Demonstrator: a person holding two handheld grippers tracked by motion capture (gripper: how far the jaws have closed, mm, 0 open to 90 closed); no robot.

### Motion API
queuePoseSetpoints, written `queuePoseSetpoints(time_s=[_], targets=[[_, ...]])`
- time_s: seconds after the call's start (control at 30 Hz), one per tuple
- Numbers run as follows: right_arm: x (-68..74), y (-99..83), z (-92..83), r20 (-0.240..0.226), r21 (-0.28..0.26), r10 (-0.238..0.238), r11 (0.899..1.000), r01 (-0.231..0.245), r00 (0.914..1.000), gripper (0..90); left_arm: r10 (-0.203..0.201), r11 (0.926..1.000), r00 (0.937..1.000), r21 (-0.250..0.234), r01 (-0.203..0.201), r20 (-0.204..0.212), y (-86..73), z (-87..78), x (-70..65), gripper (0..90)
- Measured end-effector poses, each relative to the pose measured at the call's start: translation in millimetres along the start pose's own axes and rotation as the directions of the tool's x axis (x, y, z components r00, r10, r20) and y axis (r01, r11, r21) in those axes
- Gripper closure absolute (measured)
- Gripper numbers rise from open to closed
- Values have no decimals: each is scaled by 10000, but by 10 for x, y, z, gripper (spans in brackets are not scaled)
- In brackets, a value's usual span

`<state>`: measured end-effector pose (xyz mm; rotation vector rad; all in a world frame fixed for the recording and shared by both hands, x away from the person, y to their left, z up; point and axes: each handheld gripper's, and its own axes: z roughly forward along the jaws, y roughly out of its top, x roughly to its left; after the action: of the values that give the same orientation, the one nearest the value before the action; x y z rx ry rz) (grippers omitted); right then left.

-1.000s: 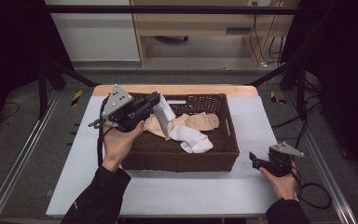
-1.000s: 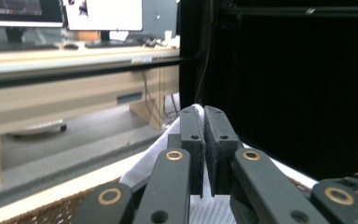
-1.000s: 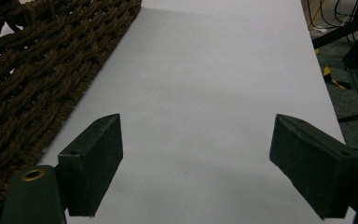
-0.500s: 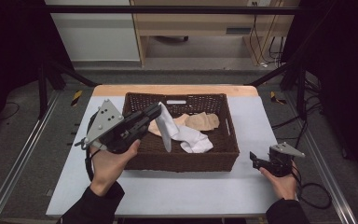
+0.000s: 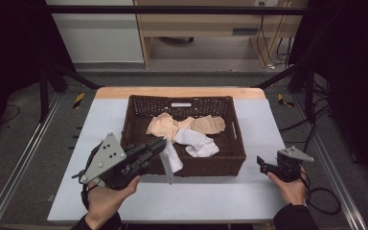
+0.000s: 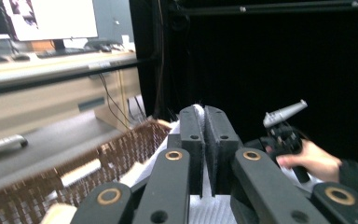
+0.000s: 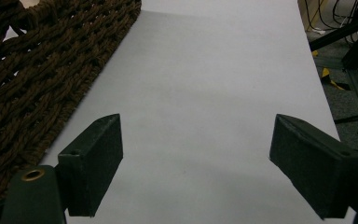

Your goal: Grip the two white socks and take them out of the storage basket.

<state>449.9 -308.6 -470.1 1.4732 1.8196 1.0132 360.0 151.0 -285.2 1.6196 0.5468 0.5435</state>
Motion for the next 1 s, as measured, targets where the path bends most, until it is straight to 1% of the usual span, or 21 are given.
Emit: queuePoseSetpoints(time_s=[0.1, 0.13, 0.2, 0.27, 0.3, 0.33, 0.43, 0.57, 0.63, 0.67, 0.73, 0.77, 0.83, 0.9, 0.97, 1.0], targets=[[5, 0, -2, -17, 36, 30, 10000, -30, 10000, 173, -88, 9995, 9998, 319, 82, 191, -122, -31, -52, 860], [7, 0, -3, -35, 37, 38, 10000, -37, 10000, 173, -90, 9986, 9997, 531, 77, 248, -180, -47, -73, 860], [5, 0, -5, -35, 23, 18, 10000, -18, 10000, 173, -180, 9969, 9990, 766, 148, 411, -258, -64, -101, 859], [4, -1, -2, 11, 57, 15, 10000, -15, 10000, 173, -151, 9948, 9989, 1015, 105, 447, -351, -76, -126, 859], [6, -2, -1, -14, 47, 3, 10000, -3, 10000, 173, -198, 9933, 9987, 1147, 144, 464, -403, -76, -130, 859], [6, -2, -3, -27, 41, -11, 10000, 12, 10000, 172, -228, 9915, 9987, 1288, 168, 454, -457, -69, -129, 859], [8, -1, -6, -36, 36, 22, 10000, -22, 10000, 172, -338, 9801, 9985, 1971, 248, 420, -644, -11, -112, 859], [3, -1, -7, -42, 42, 10, 10000, -10, 10000, 172, -521, 9566, 9981, 2887, 406, 323, -920, 83, -81, 858], [6, -3, -2, -42, 48, -33, 10000, 33, 10000, 171, -593, 9455, 9979, 3223, 475, 270, -1049, 139, -64, 858], [9, -4, -1, -54, 58, -36, 10000, 37, 10000, 171, -662, 9384, 9975, 3415, 532, 265, -1114, 170, -56, 857], [9, -6, 1, -46, 73, -83, 9999, 83, 10000, 171, -734, 9200, 9971, 3873, 599, 203, -1252, 241, -35, 855], [9, -7, 3, -38, 81, -95, 9999, 95, 9999, 172, -793, 9100, 9967, 4092, 662, 149, -1324, 277, -24, 853], [14, -9, 7, -12, 156, -78, 9998, 78, 10000, 171, -762, 8884, 9970, 4549, 619, 133, -1455, 339, -13, 849], [15, -13, 15, -22, 203, -133, 9997, 133, 9999, 170, -733, 8745, 9972, 4815, 580, 129, -1536, 381, -10, 841], [19, -16, 22, -44, 279, -158, 9995, 160, 9999, 165, -739, 8638, 9971, 5007, 556, 167, -1570, 405, -4, 820], [17, -17, 26, -45, 303, -205, 9993, 206, 9998, 164, -770, 8603, 9969, 5066, 572, 183, -1572, 407, -1, 807]])
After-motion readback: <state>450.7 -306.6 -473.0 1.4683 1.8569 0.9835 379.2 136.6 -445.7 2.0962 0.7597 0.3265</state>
